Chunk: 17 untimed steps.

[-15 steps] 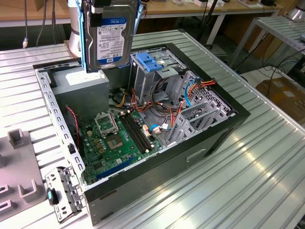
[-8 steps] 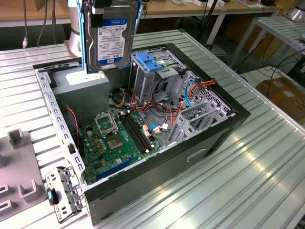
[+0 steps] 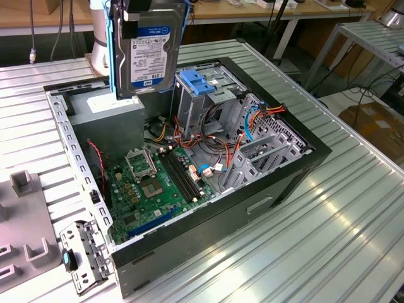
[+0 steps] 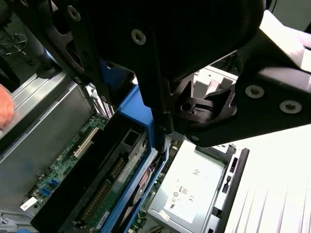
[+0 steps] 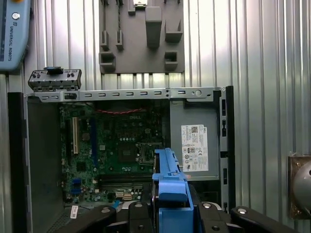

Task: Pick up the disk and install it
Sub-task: 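Insert the disk into the insertion slot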

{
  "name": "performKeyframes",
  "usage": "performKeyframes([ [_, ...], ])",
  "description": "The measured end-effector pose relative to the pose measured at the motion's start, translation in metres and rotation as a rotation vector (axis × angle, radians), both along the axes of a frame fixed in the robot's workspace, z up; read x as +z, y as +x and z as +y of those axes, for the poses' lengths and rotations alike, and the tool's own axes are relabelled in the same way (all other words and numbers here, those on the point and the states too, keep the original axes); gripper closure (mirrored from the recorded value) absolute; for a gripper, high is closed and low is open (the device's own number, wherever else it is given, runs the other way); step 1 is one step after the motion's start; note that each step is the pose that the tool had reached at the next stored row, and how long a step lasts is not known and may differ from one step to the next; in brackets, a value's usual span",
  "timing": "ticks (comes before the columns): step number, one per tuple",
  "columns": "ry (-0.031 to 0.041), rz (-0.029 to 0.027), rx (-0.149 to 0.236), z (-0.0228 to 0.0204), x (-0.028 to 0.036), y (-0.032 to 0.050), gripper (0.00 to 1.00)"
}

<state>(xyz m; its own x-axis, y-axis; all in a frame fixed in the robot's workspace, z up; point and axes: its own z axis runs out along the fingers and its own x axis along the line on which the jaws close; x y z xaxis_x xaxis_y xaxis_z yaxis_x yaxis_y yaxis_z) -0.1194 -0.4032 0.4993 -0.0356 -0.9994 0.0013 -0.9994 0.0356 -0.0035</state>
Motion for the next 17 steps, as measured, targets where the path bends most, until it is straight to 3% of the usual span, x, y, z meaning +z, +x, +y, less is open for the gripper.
performKeyframes([
  [10,-0.0001,0.0000,0.000,-0.0091,0.0000,0.0002,0.63],
  [16,-0.0001,0.0001,0.000,-0.0118,-0.0001,0.0072,0.63],
  [17,0.0000,0.0000,0.000,-0.0156,-0.0003,0.0072,0.63],
])
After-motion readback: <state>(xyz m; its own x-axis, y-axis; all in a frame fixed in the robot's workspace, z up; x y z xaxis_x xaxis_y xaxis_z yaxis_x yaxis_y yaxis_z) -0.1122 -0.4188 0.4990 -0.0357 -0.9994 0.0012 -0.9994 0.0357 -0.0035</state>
